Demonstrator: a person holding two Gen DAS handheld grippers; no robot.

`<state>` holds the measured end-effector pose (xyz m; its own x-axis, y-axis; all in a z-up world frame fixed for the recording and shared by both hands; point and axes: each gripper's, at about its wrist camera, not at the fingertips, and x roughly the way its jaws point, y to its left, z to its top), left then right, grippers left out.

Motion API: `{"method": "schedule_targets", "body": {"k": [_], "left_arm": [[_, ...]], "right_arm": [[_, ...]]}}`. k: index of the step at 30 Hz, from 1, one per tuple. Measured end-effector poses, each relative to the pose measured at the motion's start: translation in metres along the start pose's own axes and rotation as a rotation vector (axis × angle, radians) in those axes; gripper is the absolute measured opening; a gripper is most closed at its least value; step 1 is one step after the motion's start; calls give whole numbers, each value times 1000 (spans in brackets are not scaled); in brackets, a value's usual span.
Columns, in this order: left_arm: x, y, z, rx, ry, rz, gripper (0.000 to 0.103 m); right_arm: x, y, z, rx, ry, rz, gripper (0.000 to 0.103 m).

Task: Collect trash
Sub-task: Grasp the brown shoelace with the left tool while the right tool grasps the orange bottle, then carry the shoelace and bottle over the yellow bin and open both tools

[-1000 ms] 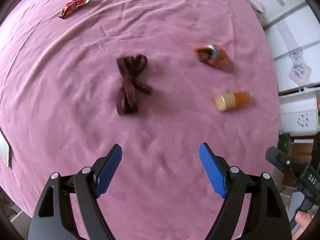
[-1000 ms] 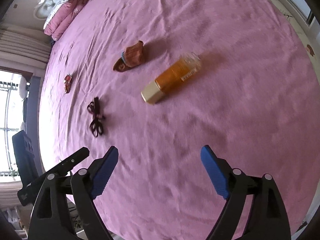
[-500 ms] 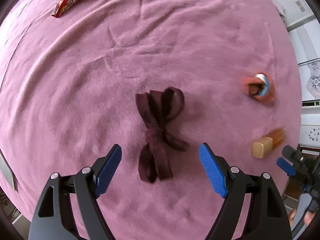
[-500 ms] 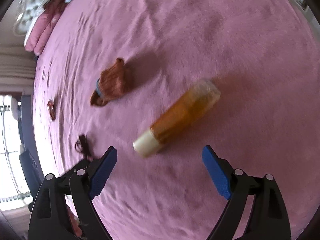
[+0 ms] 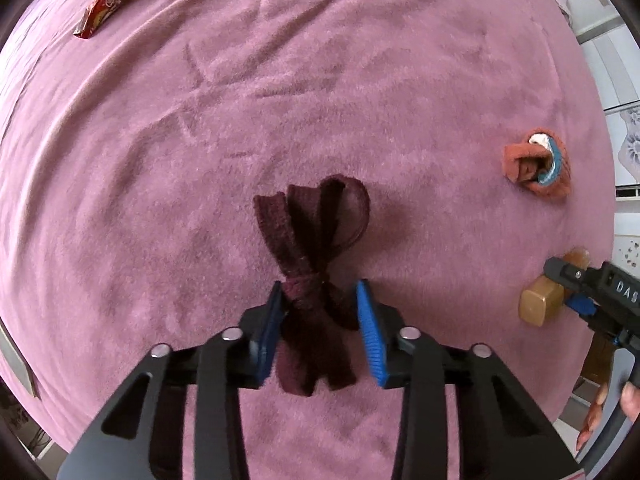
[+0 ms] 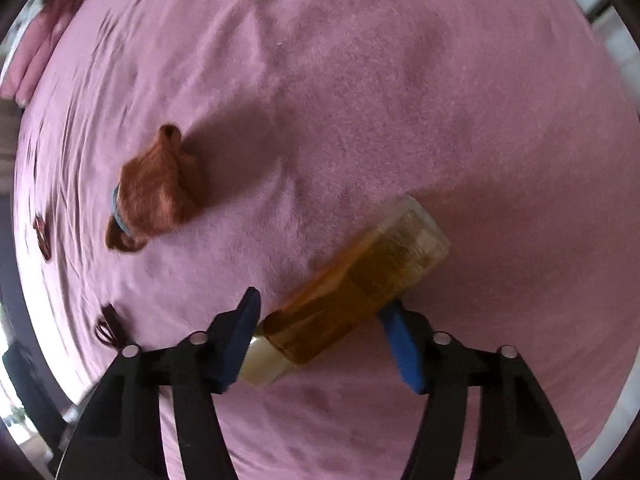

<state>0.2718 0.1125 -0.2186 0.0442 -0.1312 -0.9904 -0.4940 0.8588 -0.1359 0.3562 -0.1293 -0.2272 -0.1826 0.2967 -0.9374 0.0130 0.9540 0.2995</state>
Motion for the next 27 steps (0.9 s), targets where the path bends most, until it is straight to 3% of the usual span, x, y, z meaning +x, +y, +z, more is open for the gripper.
{"method": "schedule_targets", "body": {"k": [5,8,22,27], "left_arm": [[-3,6,-25,-16,14,-46,25],[-6,8,-44,-35,21,-82,24],[-9,-37,-187,110,137,-173,24],[-7,-50,-221,142,165,-195,24]], "right_arm": [[-4,-2,-23,-101,-15,46,39],[-8,-9,-43,-135,-14,66,35],[-27,-69,-176,-44,75,206,32],[-42,-95,-211,-1,78,245,32]]}}
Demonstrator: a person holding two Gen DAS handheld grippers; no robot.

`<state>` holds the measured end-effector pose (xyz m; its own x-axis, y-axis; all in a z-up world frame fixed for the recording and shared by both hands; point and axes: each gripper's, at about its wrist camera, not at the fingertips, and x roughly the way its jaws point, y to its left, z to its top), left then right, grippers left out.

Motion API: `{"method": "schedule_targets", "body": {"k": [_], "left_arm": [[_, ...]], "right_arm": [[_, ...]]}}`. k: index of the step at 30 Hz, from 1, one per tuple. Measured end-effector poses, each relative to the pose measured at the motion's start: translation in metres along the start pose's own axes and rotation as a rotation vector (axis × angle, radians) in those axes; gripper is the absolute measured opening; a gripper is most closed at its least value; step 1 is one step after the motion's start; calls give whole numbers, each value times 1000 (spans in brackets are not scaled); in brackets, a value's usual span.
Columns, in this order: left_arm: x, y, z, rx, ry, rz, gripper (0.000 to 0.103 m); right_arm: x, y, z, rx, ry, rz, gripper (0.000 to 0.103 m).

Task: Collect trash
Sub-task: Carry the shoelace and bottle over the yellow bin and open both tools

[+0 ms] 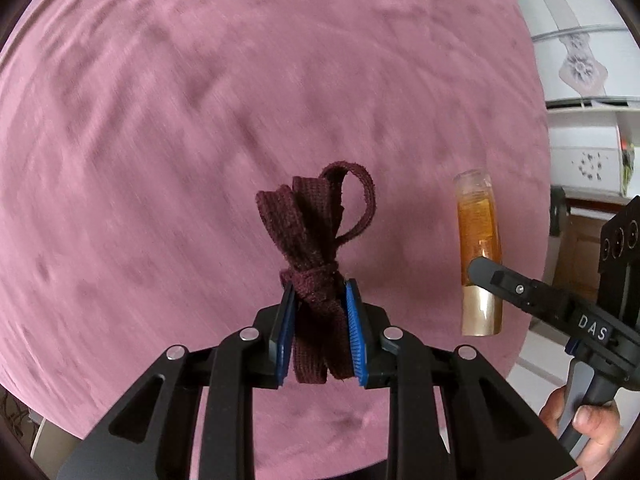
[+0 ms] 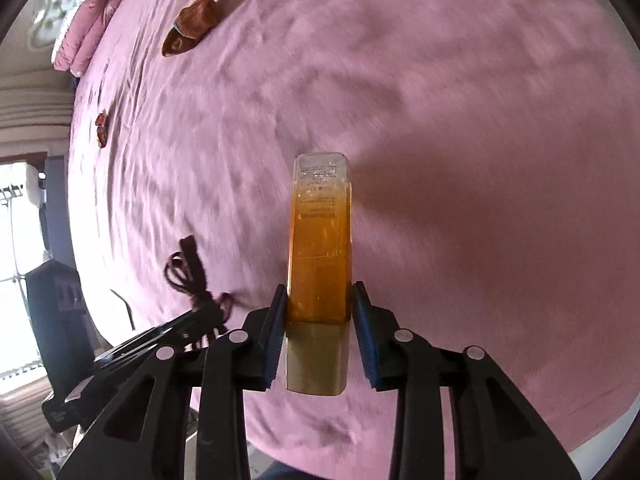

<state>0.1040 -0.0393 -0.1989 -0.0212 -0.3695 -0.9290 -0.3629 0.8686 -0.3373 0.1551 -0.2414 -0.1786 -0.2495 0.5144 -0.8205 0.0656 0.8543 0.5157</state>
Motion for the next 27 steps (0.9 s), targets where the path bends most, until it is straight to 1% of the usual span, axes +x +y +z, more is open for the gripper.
{"method": "schedule_targets", "body": {"k": [1,4,7,8,9,12,15,18,22,23,25,27], "left_arm": [[2,-6,-7,12,7,0,24],[4,-23,-17,49,13,6,24],[4,-39,-22,55,15,-4,24],[8,-49,-22,61,15,-7,24],[7,-57,-15,69,16,-4,24],[6,-77,-21,96,10,4,24],[8,-108,-21,101,2,1,24],[15,-141,-28,114,3,2,24],[24,-180,-29,116,3,-9,24],[23,-180,-37,119,4,-12,24],[29,-201,-37,136,7,-9,24],[28,-214,-39,152,9,-7,24]], "right_arm": [[-3,-4,-6,7,-2,9,32],[-15,-19,-22,19,-11,29,32],[-31,-37,-33,45,-23,61,31],[-34,-41,-35,53,-27,73,32],[-41,-48,-38,63,-36,87,32],[-54,-61,-39,83,-53,123,31],[-74,-85,-40,93,-60,146,32],[-93,-107,-39,91,-75,151,32],[-115,-137,-37,103,-95,162,31],[-121,-146,-36,108,-100,163,31],[-131,-161,-34,116,-111,162,32],[-142,-178,-32,127,-125,163,31]]}}
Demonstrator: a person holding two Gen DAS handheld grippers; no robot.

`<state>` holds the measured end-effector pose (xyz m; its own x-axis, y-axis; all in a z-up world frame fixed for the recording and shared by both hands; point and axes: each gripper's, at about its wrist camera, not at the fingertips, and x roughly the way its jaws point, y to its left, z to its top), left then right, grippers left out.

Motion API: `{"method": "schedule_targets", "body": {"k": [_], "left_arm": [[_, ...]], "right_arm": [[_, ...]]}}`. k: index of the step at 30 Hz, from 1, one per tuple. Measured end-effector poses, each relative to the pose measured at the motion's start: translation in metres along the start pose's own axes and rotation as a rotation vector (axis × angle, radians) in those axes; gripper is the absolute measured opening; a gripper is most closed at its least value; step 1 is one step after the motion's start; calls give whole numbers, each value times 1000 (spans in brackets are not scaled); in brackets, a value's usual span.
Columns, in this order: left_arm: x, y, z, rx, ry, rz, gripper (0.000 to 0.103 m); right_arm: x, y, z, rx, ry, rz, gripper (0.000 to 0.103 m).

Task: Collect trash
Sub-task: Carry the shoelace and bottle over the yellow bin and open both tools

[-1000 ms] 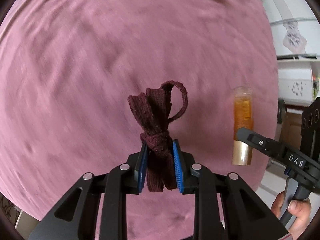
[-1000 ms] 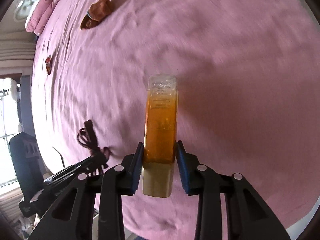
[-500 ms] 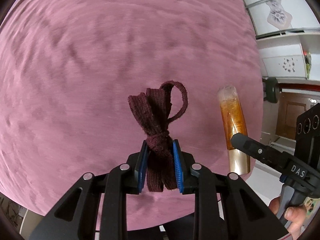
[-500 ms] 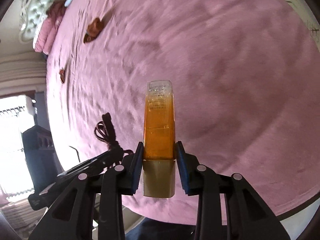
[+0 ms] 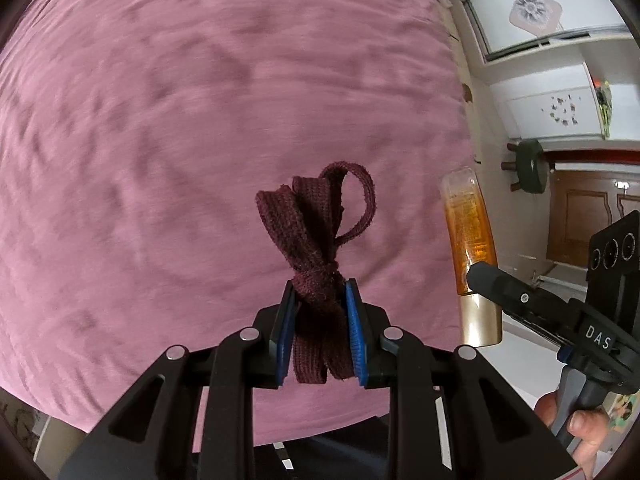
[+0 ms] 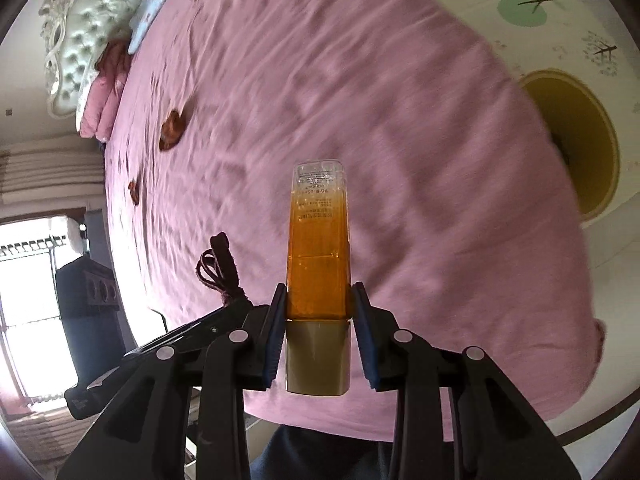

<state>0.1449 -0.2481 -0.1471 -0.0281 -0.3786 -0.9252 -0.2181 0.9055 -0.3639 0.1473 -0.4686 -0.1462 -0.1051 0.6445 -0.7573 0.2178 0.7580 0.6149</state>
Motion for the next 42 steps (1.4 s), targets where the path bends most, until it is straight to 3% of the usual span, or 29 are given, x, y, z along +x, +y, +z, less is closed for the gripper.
{"method": "schedule_targets", "body": {"k": [22,33,42], "left_arm": [[81,-212,45,276,118,25,24],[115,-284,62,384,165,27,24],[131,-329,72,448,171,-6,26]], "right_arm": [[-101,-159,41,229,-172,47,32],[-132,-224,53,341,-253,52,32],[-155,-249,70,341,-297,18,32]]}}
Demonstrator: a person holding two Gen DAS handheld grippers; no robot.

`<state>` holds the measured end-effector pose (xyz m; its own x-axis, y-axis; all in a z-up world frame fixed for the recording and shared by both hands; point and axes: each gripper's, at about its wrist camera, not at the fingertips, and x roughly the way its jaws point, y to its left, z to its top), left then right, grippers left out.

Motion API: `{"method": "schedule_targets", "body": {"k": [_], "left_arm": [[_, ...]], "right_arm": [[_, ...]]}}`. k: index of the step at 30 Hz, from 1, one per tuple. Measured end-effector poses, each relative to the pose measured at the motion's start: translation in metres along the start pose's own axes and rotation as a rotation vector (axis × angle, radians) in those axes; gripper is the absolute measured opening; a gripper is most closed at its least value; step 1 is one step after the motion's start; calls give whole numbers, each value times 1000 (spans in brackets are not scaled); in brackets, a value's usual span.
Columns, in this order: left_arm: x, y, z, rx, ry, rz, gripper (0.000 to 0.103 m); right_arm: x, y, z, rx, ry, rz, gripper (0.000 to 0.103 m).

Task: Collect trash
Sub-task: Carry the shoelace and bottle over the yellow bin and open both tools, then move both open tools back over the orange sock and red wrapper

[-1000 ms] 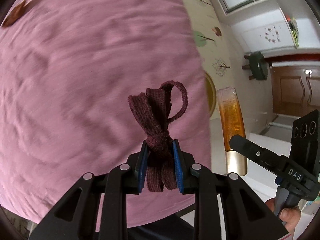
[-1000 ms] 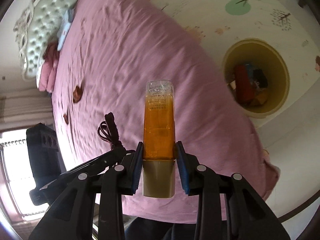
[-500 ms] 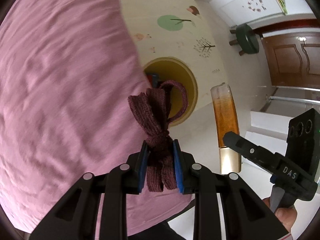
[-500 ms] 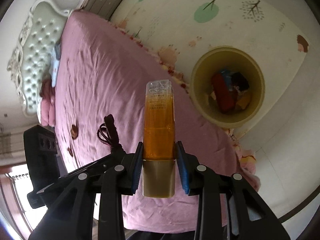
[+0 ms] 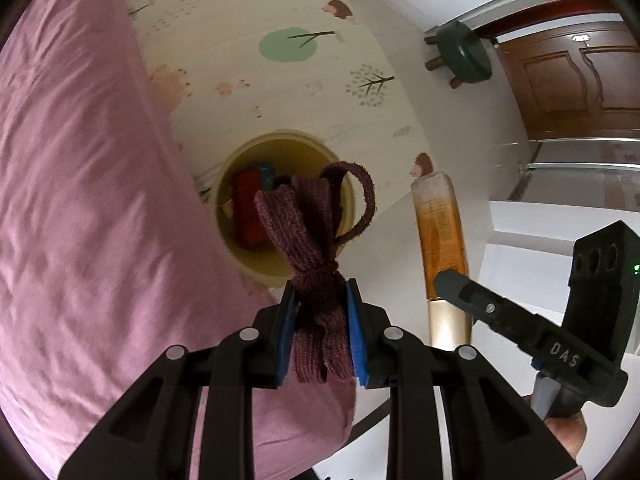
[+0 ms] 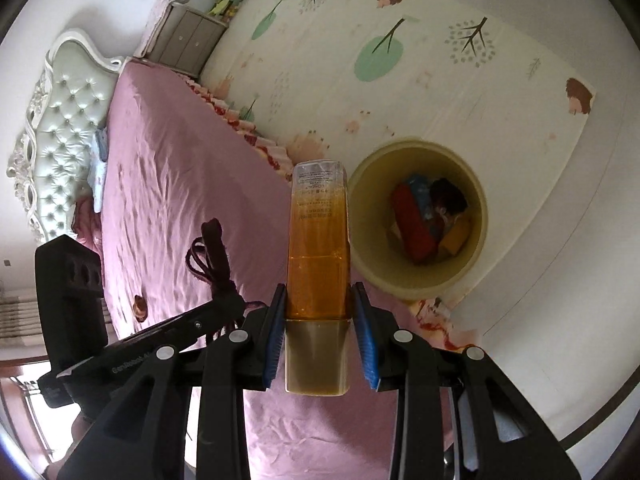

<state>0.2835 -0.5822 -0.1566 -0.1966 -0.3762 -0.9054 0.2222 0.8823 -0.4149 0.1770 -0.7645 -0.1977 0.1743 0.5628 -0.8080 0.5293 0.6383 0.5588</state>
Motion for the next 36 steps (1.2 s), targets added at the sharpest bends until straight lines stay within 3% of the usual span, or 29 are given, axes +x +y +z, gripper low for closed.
{"method": "schedule_targets", "body": {"k": [1,2,3,4,10,12,23,36], "left_arm": [[1,-2,3,1,-2,-6,28],[2,-4,6,0,-5,-7,37],[2,-5,8,-3,-4,0,53],[3,-6,9,-4,2,13,59],[3,-4,7,18,9,73,64],[0,1,3,7,3,71,71],[-35,37,-27,-46,-80,31,72],[-114,142,-96,-133,-216,-11,72]], "right_arm": [[-1,-1,2,1,2,12,34],[-1,-3,5,-1,6,21,40],[-2,-4,7,1,3,28,47],[-4,-5,8,3,-1,32,55],[-5,-3,12,-5,-2,26,55],[-3,0,10,-13,3,29,55],[5,46,-11,-105,19,15,55],[40,148,-80,-229,42,18,57]]}}
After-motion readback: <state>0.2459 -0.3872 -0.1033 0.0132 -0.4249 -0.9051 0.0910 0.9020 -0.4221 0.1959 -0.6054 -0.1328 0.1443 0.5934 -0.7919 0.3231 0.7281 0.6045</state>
